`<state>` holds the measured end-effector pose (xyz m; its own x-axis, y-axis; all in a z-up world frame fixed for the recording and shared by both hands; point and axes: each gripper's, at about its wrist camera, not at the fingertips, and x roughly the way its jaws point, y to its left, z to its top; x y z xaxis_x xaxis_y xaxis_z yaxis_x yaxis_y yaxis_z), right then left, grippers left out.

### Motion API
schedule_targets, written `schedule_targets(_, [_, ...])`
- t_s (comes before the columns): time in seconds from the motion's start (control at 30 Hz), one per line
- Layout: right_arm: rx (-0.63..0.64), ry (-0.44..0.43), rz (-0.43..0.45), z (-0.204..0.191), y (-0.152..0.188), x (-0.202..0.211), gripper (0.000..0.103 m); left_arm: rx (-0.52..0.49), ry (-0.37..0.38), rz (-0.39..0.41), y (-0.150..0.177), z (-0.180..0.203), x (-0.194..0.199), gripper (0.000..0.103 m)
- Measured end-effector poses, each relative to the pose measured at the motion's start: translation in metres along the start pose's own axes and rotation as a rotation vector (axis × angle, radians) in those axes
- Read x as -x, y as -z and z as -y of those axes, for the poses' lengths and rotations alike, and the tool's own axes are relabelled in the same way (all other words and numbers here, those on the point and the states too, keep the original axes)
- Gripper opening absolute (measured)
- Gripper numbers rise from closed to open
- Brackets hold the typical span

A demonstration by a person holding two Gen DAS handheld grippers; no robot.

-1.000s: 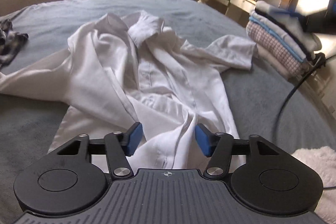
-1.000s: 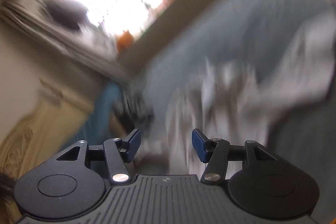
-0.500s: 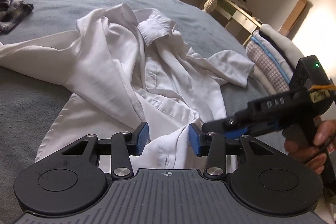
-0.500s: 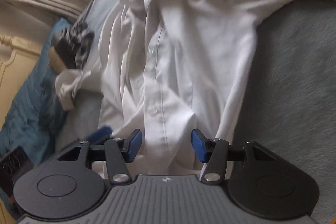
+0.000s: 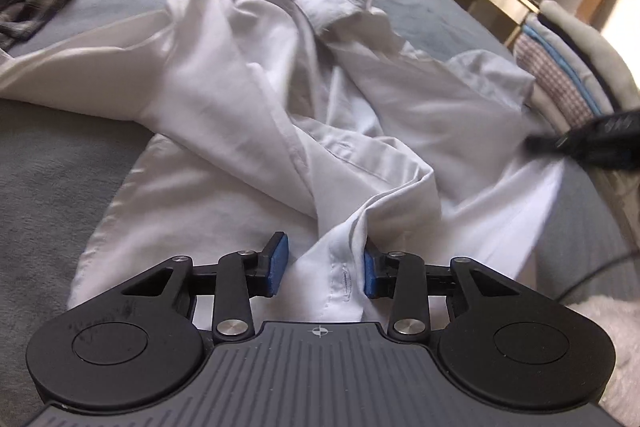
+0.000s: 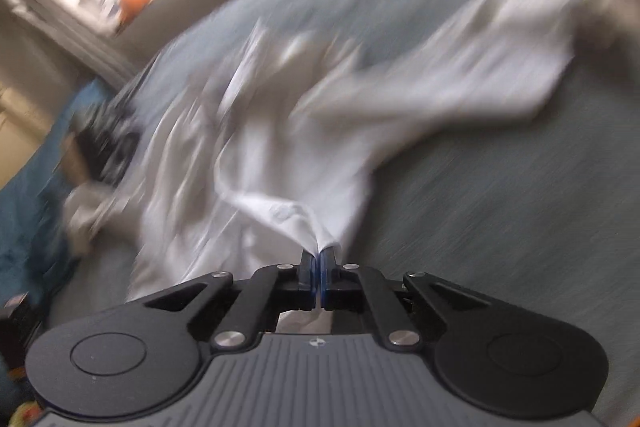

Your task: Fold clothes

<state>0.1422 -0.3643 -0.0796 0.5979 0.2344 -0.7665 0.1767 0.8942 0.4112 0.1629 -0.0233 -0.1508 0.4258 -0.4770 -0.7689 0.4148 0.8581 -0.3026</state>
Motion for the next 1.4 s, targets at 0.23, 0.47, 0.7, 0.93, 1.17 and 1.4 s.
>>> schedule_targets(0.23, [0.090,0.288,0.325,0.041,-0.063,0.070,0.002,0.012,-0.017,0.000,0.000,-0.001,0.004,0.037])
schedule_targets(0.47, [0.091,0.537,0.399,0.071,-0.074,0.056,0.002,0.012,-0.034,-0.004,0.000,-0.004,0.008,0.037])
schedule_targets(0.7, [-0.139,0.678,0.309,0.146,-0.041,0.043,0.002,0.042,-0.042,0.019,0.001,-0.019,0.013,0.037])
schedule_targets(0.93, [-0.469,0.507,0.237,0.198,-0.004,0.079,0.019,0.073,-0.027,0.060,0.003,-0.024,0.024,0.012])
schedule_targets(1.17, [-0.501,0.312,0.428,0.175,0.017,0.147,0.039,0.266,-0.139,0.169,0.002,-0.050,0.068,0.002])
schedule_targets(1.4, [-0.327,0.047,0.414,0.118,0.001,0.168,0.039,0.736,-0.356,0.383,0.014,-0.147,0.161,0.002])
